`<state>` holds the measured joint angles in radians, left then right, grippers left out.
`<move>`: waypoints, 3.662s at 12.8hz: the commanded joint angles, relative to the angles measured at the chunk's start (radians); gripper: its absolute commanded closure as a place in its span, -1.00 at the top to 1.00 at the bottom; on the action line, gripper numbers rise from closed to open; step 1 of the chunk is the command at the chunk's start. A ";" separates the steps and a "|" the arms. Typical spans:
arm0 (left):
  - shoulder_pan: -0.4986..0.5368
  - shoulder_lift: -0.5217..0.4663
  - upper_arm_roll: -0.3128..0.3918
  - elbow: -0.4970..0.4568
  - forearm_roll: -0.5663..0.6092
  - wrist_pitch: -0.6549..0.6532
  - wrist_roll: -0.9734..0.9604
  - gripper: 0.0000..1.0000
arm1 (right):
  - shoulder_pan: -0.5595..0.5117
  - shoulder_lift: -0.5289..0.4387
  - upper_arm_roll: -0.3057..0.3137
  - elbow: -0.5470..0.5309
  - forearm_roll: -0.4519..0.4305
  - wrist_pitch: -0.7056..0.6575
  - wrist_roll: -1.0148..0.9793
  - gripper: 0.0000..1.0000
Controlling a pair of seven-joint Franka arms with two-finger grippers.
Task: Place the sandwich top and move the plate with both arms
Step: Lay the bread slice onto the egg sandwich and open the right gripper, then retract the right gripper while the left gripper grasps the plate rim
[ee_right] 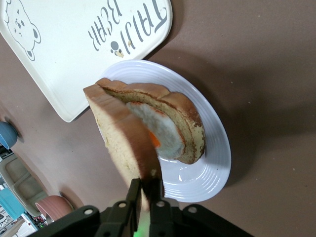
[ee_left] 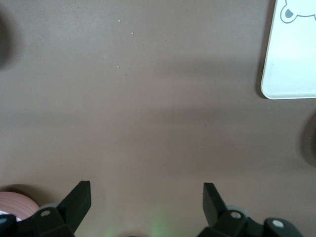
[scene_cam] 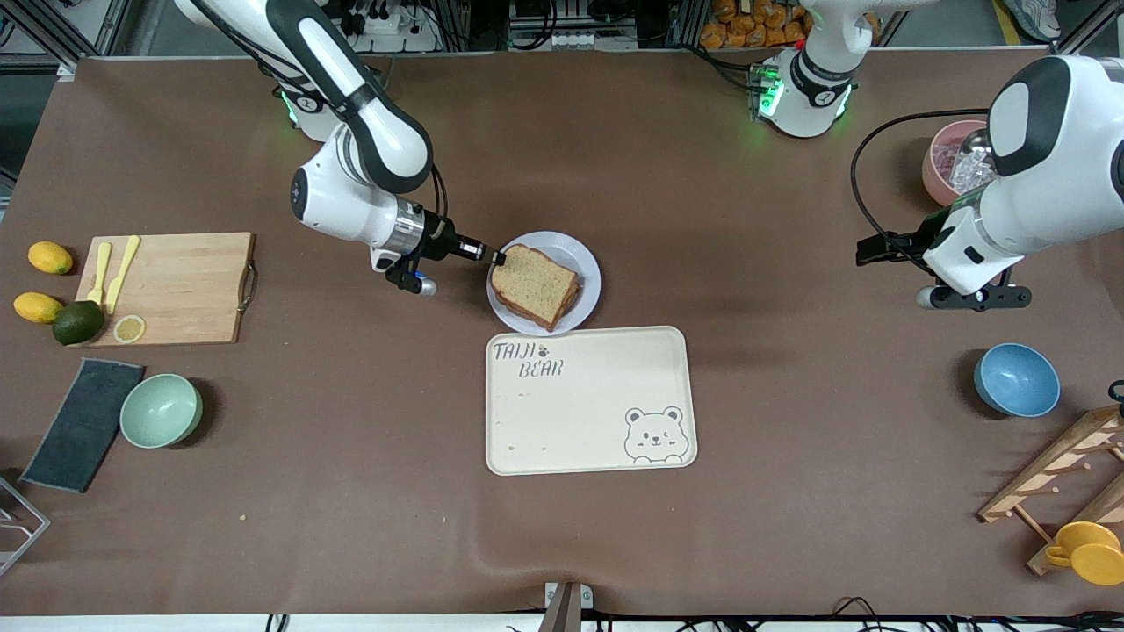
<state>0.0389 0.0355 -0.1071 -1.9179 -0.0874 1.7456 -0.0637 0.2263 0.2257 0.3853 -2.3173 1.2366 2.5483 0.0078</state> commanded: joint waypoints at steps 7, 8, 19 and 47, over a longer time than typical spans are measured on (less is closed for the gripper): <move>0.012 0.055 -0.005 -0.007 -0.206 0.018 -0.005 1.00 | -0.034 -0.019 -0.009 0.012 0.026 0.007 0.000 1.00; 0.010 0.072 -0.005 -0.006 -0.275 0.026 -0.005 1.00 | -0.053 -0.026 -0.009 0.010 0.023 0.004 -0.003 1.00; -0.019 0.253 -0.302 -0.246 -0.828 0.567 0.109 1.00 | -0.336 -0.068 -0.013 0.049 -0.393 -0.193 -0.109 1.00; -0.206 0.641 -0.365 -0.171 -1.634 0.749 1.232 -0.54 | -0.292 -0.278 -0.399 0.730 -1.256 -1.123 -0.219 1.00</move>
<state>-0.1804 0.6621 -0.4670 -2.0906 -1.6898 2.5103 1.1070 -0.0705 -0.0729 -0.0093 -1.6382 0.0071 1.4731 -0.2286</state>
